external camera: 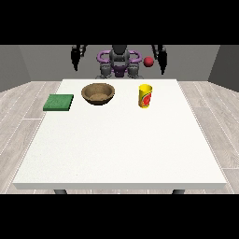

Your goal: Pick the cup and pour the ball into the bowl, then pick the bowl and place it on the pad

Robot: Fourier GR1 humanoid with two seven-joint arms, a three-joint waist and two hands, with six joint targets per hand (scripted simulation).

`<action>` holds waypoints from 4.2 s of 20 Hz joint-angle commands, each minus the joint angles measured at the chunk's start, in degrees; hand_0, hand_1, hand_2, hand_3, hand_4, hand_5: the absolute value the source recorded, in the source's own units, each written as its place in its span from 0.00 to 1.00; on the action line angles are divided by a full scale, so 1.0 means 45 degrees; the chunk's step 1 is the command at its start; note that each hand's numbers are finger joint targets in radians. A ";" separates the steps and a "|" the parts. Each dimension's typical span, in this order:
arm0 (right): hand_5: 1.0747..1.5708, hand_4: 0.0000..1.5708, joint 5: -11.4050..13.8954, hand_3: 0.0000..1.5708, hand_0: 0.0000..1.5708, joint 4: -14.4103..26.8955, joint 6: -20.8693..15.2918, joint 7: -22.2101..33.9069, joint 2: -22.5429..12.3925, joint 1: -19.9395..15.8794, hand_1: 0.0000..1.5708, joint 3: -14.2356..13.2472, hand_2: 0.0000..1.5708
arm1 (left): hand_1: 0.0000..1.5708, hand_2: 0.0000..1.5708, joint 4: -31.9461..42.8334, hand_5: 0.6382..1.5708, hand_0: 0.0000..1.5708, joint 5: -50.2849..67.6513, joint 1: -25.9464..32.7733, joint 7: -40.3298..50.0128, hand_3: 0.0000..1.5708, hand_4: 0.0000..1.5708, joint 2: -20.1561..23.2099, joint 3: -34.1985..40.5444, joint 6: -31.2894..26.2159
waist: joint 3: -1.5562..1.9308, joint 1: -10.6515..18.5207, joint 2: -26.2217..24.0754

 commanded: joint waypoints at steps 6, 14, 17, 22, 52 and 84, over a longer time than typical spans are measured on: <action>0.99 0.00 -0.0123 0.00 0.00 -0.1230 0.0063 0.1492 -0.0659 -0.0105 0.00 -0.0260 0.00 | 0.00 0.00 -0.1439 0.95 0.00 0.0174 -0.0409 0.1354 0.00 0.00 0.0561 0.0072 -0.0211 | 0.0157 -0.0194 -0.3580; 0.99 0.00 -0.1738 0.00 0.00 -0.1370 -0.0018 0.0187 -0.0035 0.0469 0.00 -0.1594 0.00 | 0.00 0.00 -0.3296 0.93 0.00 0.1817 0.2771 -0.1606 0.00 0.00 -0.1142 -0.1885 -0.0449 | 0.0176 0.0489 -0.1833; 0.99 0.00 -0.0904 0.00 0.00 -0.0573 -0.0312 -0.1282 0.0562 0.0176 0.00 -0.1003 0.00 | 0.00 0.00 -0.3807 0.89 0.00 0.1229 0.1258 -0.0680 0.00 0.00 -0.1011 -0.1790 0.0078 | 0.0181 0.0575 -0.0764; 0.98 0.00 -0.1250 0.00 0.00 0.0408 0.0150 -0.1995 0.0190 -0.1305 0.00 -0.1397 0.00 | 0.00 0.00 -0.2428 0.79 0.00 0.0798 -0.0617 -0.1800 0.00 0.00 -0.0656 -0.0911 0.0009 | 0.0180 0.0275 0.0983; 0.98 0.00 -0.2546 0.00 0.00 0.4214 0.2777 -0.4692 -0.2015 -0.3752 0.00 -0.3154 0.00 | 0.00 0.00 0.8959 0.67 0.00 0.0125 -0.5653 -0.9643 0.00 0.00 -0.0003 0.2670 0.1132 | 0.0171 -0.1630 0.3725; 0.97 0.00 -0.2678 0.00 0.00 1.0377 0.4412 -0.6134 -0.4426 -0.3420 0.00 -0.4959 0.00 | 0.87 1.00 0.9841 0.99 0.87 -0.8883 -0.8446 -0.1931 1.00 0.73 -0.0065 -0.2402 0.7239 | 0.0202 0.0204 0.0292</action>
